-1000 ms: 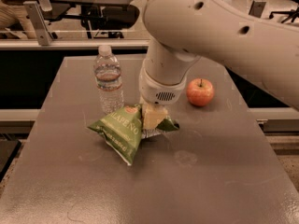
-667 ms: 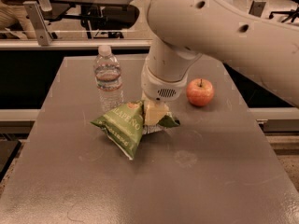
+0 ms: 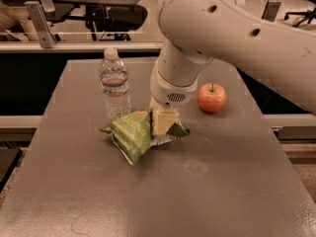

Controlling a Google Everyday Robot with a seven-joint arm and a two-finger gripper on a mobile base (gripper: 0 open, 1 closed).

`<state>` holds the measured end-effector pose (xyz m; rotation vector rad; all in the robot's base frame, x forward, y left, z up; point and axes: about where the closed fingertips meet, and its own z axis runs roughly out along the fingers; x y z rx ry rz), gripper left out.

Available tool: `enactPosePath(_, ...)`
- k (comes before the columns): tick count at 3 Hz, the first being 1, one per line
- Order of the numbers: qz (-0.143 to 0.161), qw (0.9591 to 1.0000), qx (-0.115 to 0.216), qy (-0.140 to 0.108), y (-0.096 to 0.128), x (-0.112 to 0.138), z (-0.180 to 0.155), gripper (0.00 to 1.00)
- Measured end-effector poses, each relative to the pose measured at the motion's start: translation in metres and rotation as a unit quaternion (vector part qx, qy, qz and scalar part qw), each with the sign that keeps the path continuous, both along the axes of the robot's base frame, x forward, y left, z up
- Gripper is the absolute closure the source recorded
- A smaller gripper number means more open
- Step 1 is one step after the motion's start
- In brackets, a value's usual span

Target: Move green jalapeno chip bag near water bottle

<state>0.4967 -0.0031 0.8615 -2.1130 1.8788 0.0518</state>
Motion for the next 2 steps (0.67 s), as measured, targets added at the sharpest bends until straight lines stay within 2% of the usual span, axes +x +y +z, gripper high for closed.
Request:
enactPosePath(1, 0.0, 1.0, 0.0, -0.001, 0.0002, -0.0005, 0.0003, 0.0)
enactPosePath(2, 0.0, 1.0, 0.0, -0.001, 0.0002, -0.0006, 0.0003, 0.0)
